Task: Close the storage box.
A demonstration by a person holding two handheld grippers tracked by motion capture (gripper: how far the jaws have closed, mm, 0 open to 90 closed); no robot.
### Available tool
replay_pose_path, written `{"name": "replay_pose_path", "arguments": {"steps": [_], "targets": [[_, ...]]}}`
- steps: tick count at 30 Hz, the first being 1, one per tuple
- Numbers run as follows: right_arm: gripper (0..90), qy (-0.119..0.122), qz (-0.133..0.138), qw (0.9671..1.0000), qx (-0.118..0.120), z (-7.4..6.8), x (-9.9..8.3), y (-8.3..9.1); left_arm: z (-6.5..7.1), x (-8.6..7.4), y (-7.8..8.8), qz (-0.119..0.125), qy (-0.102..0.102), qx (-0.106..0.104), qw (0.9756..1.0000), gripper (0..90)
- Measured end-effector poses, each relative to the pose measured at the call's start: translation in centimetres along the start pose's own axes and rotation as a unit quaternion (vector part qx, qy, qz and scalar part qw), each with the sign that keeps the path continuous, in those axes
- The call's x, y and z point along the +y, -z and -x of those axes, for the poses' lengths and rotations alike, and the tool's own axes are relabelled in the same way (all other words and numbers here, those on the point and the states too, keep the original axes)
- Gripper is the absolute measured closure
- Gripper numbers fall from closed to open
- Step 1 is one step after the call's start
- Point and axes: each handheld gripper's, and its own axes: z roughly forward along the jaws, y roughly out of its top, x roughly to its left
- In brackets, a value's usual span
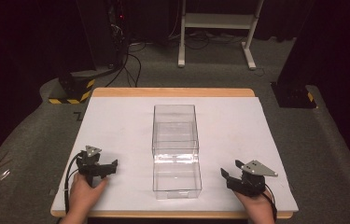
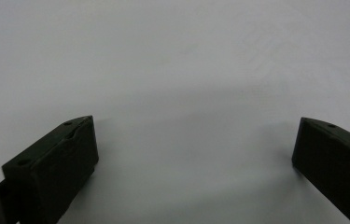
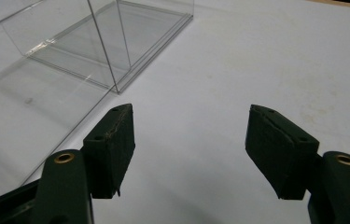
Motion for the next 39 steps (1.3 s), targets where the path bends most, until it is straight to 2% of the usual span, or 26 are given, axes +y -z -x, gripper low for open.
{"name": "replay_pose_path", "arguments": {"steps": [3, 13, 25, 39], "targets": [[32.4, 0.012, 0.005, 0.9999, 0.002, -0.5, 0.1, 0.1, 0.0, 0.0, 0.0, 0.000, 0.000, 0.000, 1.0000, 0.5], [31.9, 0.027, 0.012, 0.9994, 0.017, -1.7, 0.6, 0.4, 0.0, 0.0, 0.0, 0.000, 0.000, 0.000, 1.0000, 0.5], [30.0, 0.028, 0.024, 0.9987, 0.035, -2.8, 1.0, 1.0, 0.0, 0.0, 0.0, 0.000, 0.000, 0.000, 1.0000, 0.5], [29.0, 0.048, 0.045, 0.9956, 0.067, -5.3, 1.7, 2.3, 0.0, 0.0, 0.0, 0.000, 0.000, 0.000, 1.0000, 0.5]]}}
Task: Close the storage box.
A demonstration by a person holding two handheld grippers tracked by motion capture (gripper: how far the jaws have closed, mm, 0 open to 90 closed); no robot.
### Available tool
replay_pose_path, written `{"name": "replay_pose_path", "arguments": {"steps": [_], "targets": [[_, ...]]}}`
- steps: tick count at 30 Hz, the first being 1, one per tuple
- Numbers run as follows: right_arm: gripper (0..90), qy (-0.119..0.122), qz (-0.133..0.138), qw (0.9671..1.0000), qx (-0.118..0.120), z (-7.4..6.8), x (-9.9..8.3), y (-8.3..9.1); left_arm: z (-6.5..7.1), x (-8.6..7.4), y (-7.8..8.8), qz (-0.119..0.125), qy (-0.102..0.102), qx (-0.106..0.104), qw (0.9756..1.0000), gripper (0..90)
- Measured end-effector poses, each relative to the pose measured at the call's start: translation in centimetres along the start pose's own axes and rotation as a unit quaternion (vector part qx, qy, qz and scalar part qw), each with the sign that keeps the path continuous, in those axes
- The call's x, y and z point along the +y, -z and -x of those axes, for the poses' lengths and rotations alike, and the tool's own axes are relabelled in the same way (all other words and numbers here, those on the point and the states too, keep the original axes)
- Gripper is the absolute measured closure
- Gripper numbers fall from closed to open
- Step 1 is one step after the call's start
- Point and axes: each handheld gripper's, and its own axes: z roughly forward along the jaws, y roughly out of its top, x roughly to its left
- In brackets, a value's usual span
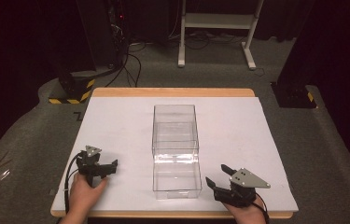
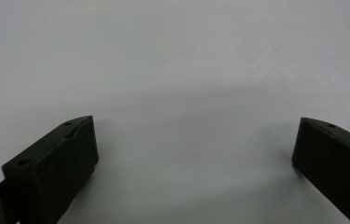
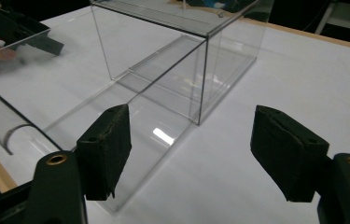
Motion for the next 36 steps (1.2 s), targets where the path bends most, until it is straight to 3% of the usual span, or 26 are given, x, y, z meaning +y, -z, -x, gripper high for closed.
{"name": "replay_pose_path", "arguments": {"steps": [14, 20, 36], "targets": [[28.9, 0.011, 0.014, 0.9997, 0.018, -1.5, 0.4, 0.7, 0.0, 0.0, 0.0, 0.001, 0.000, 0.000, 1.0000, 0.5], [28.6, 0.004, 0.015, 0.9994, 0.031, -1.7, 0.5, 0.8, 0.0, 0.0, 0.0, 0.001, 0.000, 0.000, 1.0000, 0.5], [27.3, 0.022, -0.015, 0.9977, 0.062, -3.1, -0.4, -0.8, 0.0, 0.0, 0.0, 0.000, 0.000, 0.000, 1.0000, 0.5]]}}
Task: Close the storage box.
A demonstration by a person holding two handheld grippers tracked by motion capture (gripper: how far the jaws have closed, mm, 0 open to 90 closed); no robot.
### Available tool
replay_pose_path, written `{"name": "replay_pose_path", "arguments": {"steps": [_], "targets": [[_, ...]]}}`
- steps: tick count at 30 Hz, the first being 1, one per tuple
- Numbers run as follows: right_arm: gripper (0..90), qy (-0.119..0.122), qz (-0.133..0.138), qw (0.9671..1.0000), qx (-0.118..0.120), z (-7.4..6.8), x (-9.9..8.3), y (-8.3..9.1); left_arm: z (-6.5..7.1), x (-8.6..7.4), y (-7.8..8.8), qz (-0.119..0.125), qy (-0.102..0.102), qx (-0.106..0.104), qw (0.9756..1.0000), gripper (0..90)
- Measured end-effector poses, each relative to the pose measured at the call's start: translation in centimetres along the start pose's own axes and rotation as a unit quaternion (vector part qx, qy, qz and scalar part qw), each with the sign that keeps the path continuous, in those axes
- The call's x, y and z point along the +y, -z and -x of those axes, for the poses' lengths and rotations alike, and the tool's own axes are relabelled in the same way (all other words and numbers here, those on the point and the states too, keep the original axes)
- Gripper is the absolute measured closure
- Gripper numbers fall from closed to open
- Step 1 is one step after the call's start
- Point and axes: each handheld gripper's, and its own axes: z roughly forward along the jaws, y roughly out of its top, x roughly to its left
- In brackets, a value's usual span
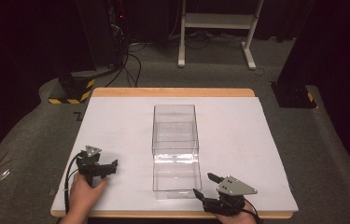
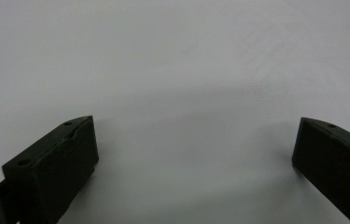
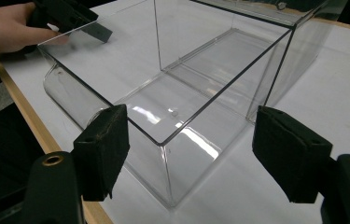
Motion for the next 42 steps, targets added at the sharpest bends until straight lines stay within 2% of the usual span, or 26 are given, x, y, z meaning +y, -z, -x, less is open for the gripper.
{"name": "replay_pose_path", "arguments": {"steps": [6, 10, 16, 22, 30, 36, 42], "targets": [[26.8, 0.002, 0.001, 1.0000, 0.005, -0.1, 0.0, -0.4, 0.0, 0.0, 0.0, 0.000, 0.000, 0.000, 1.0000, 0.5], [26.9, 0.007, 0.004, 1.0000, 0.001, -0.3, 0.2, -0.8, 0.0, 0.0, 0.0, 0.000, 0.000, 0.000, 1.0000, 0.5], [27.6, -0.001, 0.010, 0.9999, -0.008, 0.0, 0.6, -1.4, 0.0, 0.0, 0.0, 0.000, 0.000, 0.000, 1.0000, 0.5], [28.5, 0.001, 0.017, 0.9998, -0.006, -0.1, 0.5, -0.9, 0.0, 0.0, 0.0, 0.000, 0.000, 0.000, 1.0000, 0.5], [29.1, 0.008, -0.009, 0.9999, -0.008, -0.3, -0.5, -1.2, 0.0, 0.0, 0.0, 0.000, 0.000, 0.000, 1.0000, 0.5], [29.2, 0.003, -0.010, 0.9999, -0.013, -0.2, -0.4, -1.8, 0.0, 0.0, 0.0, 0.000, 0.000, 0.000, 1.0000, 0.5], [28.1, 0.007, -0.012, 0.9998, -0.012, -0.4, -0.3, -2.3, 0.0, 0.0, 0.0, 0.000, 0.000, 0.000, 1.0000, 0.5]]}}
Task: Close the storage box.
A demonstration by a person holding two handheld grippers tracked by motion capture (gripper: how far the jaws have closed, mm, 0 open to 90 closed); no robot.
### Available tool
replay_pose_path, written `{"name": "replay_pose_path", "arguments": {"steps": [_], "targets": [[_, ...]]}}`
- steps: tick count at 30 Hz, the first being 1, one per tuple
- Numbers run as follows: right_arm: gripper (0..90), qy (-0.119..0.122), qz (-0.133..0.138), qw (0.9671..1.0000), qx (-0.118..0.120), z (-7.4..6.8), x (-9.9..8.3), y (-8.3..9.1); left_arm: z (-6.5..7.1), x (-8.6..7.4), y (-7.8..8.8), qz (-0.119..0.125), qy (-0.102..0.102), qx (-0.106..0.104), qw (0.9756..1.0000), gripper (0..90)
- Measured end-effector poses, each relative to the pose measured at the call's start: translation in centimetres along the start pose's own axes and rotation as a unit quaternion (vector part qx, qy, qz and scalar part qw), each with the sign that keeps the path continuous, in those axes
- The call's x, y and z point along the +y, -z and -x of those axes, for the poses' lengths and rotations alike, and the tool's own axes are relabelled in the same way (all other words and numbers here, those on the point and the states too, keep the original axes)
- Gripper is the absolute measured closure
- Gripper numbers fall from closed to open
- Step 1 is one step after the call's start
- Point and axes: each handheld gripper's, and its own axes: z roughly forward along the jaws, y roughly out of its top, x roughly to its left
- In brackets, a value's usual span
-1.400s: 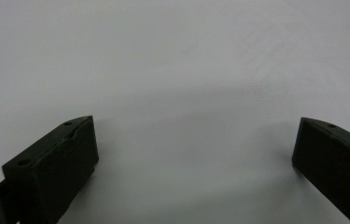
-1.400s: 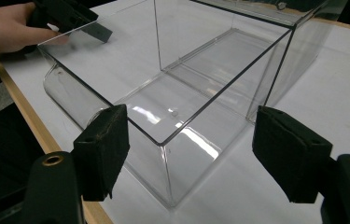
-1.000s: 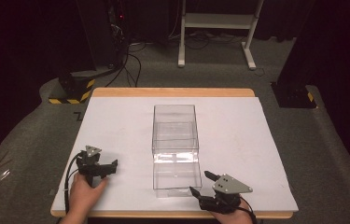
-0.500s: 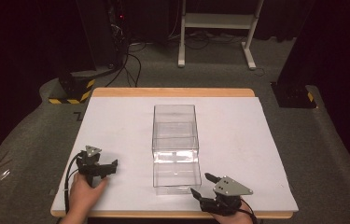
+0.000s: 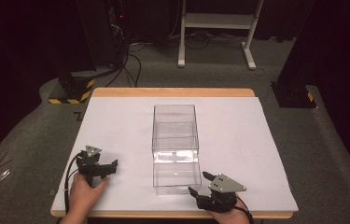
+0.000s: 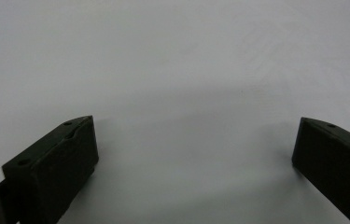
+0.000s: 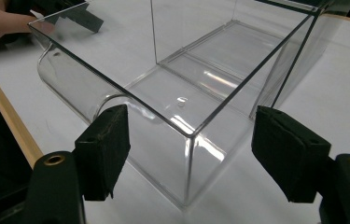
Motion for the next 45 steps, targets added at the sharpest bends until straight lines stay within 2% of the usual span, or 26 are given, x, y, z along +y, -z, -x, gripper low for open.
{"name": "replay_pose_path", "arguments": {"steps": [9, 15, 32, 45], "targets": [[28.1, -0.008, 0.001, 0.9999, -0.011, 0.0, 0.2, -0.5, 0.0, 0.0, 0.0, 0.000, 0.000, 0.000, 1.0000, 0.5], [29.3, -0.002, -0.008, 0.9998, -0.016, 0.2, 0.4, -0.8, 0.0, 0.0, 0.0, 0.000, 0.000, 0.000, 1.0000, 0.5], [29.2, -0.003, -0.012, 0.9997, -0.020, 0.2, 1.1, -1.7, 0.0, 0.0, 0.0, 0.000, 0.000, 0.000, 1.0000, 0.5], [29.1, 0.000, -0.016, 0.9997, -0.018, 0.7, 1.6, -2.2, 0.0, 0.0, 0.0, 0.000, 0.000, 0.000, 1.0000, 0.5]]}}
